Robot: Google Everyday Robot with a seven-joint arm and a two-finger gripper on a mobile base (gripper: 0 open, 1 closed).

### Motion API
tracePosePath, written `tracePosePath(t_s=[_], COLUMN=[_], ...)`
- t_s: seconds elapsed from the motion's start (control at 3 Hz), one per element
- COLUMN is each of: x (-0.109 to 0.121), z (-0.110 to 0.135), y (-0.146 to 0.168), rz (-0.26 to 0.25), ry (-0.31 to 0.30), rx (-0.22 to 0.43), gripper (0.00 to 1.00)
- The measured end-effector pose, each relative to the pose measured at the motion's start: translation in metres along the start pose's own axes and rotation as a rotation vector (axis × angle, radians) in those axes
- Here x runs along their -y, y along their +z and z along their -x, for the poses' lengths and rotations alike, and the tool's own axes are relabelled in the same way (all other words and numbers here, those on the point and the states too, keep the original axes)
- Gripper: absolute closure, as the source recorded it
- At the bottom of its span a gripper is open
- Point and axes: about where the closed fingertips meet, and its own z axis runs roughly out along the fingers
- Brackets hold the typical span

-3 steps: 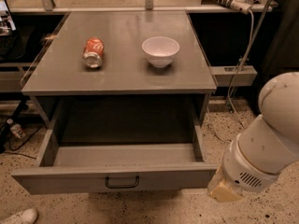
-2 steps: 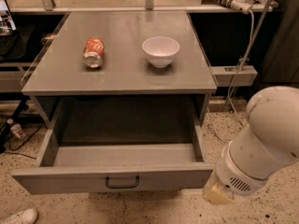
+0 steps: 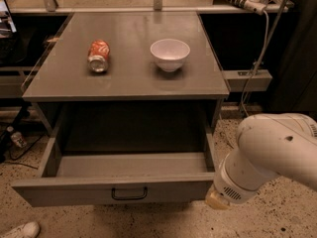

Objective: Close top drawer

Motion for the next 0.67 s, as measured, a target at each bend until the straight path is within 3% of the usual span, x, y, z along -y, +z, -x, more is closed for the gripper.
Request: tracePosePath(t_s=[0.67], x=[0.036], z=[0.026], y=[0.023], rz=[-0.071], ry=[-0.021], rx=[0.016], gripper=[1.0])
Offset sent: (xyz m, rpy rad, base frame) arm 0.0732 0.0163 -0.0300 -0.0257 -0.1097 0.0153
